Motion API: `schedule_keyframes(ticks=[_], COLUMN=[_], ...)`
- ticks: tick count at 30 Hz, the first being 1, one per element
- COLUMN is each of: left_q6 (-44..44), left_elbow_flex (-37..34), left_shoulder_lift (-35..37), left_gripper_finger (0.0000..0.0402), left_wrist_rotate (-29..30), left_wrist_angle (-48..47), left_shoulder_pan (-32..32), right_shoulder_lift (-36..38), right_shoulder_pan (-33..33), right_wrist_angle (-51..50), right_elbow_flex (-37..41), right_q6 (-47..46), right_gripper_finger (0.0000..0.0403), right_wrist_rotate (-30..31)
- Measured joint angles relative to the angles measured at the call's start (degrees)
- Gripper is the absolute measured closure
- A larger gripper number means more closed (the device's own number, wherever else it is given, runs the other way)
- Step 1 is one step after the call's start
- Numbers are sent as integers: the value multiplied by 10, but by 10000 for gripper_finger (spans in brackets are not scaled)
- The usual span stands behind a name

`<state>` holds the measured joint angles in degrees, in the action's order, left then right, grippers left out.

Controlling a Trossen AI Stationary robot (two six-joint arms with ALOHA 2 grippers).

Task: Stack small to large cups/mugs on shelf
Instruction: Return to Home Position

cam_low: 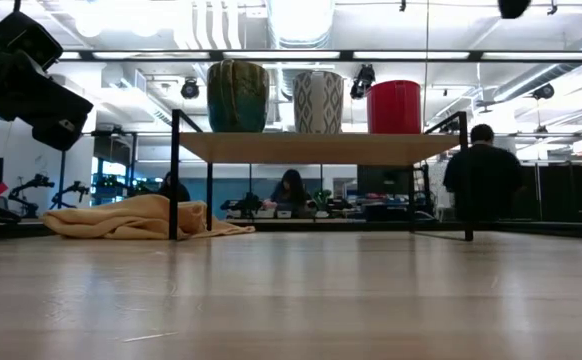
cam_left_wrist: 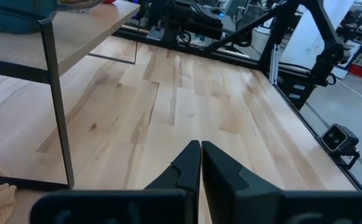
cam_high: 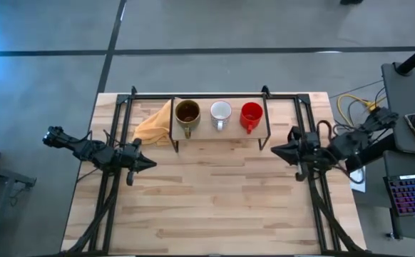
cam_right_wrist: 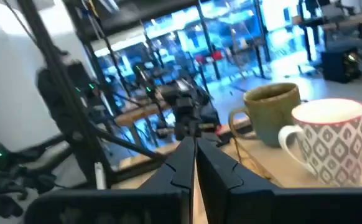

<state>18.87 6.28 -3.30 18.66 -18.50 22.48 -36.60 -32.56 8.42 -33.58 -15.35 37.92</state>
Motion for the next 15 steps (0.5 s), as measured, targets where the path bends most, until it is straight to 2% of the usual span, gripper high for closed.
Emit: schedule_keyframes(ticks=[15], left_q6=[0], left_elbow_flex=[0], left_shoulder_lift=[1], left_gripper_finger=[402], left_wrist_rotate=[0], left_wrist_angle=[0], left_shoulder_pan=[0], right_shoulder_lift=[139], right_shoulder_pan=[0], right_wrist_angle=[63], right_elbow_flex=[224], right_q6=[-9], right_gripper_finger=[392], right_wrist_rotate=[27])
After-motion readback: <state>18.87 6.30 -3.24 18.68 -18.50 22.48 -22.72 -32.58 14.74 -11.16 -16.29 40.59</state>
